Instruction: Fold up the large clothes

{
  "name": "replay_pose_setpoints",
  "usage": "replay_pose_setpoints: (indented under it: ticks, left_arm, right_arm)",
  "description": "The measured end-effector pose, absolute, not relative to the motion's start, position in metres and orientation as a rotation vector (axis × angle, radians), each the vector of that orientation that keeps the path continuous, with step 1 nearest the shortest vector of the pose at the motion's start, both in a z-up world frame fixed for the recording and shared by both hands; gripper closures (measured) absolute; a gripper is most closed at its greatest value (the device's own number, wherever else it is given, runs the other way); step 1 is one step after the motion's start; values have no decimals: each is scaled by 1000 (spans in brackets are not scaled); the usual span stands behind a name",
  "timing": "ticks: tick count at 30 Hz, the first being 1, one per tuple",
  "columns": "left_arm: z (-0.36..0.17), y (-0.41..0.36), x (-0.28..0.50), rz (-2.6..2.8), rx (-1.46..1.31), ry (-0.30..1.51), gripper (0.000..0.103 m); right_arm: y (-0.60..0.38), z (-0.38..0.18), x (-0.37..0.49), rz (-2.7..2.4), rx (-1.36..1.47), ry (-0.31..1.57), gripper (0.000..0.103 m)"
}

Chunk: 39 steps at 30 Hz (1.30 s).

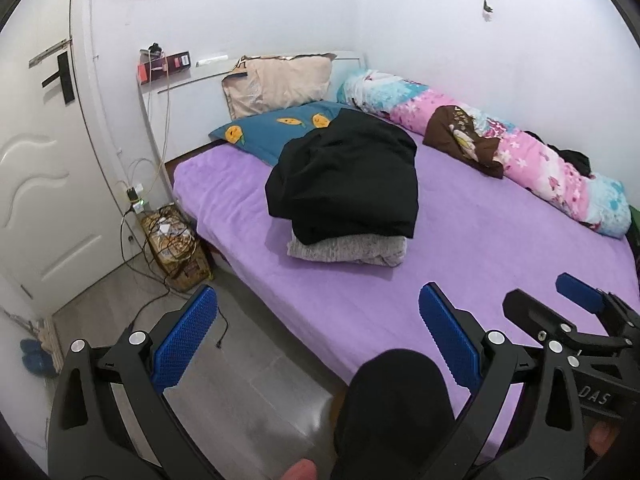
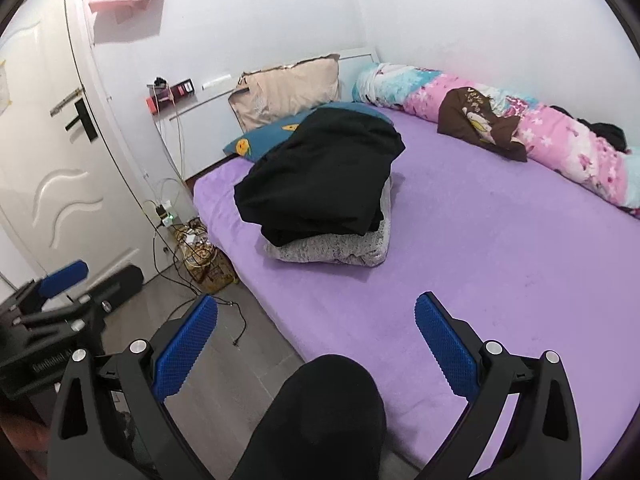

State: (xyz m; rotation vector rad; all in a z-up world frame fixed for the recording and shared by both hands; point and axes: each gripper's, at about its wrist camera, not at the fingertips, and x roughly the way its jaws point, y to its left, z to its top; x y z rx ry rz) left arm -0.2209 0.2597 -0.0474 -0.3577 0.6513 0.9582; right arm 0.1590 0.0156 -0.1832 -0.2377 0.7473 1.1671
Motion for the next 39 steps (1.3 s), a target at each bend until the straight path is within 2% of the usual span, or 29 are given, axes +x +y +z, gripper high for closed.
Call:
replay_pose_setpoints:
  ticks: [9,39]
  left_arm:
    - [-37,248,-228,1024,-341,652,6]
    - [-31,253,-222,1026,-334,661,6]
  right_arm:
    - [12,-169,147,1182,-255,716,5]
    - [20,-176,155,1198,-225,778,5]
